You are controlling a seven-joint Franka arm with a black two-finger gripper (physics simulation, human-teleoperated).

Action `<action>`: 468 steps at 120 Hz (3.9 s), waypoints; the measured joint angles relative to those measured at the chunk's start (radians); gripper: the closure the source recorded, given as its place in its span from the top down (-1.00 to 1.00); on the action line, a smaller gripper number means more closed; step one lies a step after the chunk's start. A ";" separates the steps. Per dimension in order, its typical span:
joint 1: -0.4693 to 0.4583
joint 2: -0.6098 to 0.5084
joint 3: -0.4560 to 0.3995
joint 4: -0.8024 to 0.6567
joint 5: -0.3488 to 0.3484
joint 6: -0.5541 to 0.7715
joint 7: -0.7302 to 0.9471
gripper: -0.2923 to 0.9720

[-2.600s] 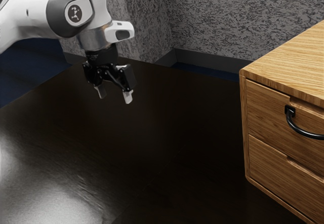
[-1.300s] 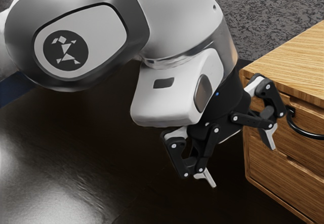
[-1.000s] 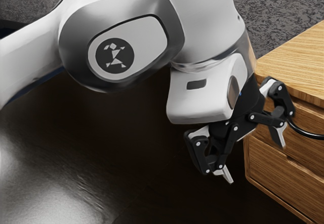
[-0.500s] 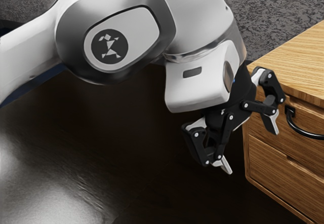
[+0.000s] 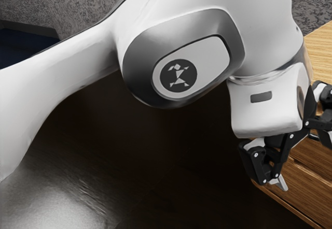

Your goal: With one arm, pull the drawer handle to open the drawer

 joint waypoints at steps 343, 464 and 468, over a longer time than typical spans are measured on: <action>-0.014 -0.340 0.062 -0.555 0.080 0.190 -0.057 0.57; 0.085 -0.700 0.124 -0.453 0.067 -0.013 -0.127 0.50; 0.085 -0.597 0.122 -0.371 0.053 -0.036 -0.131 0.50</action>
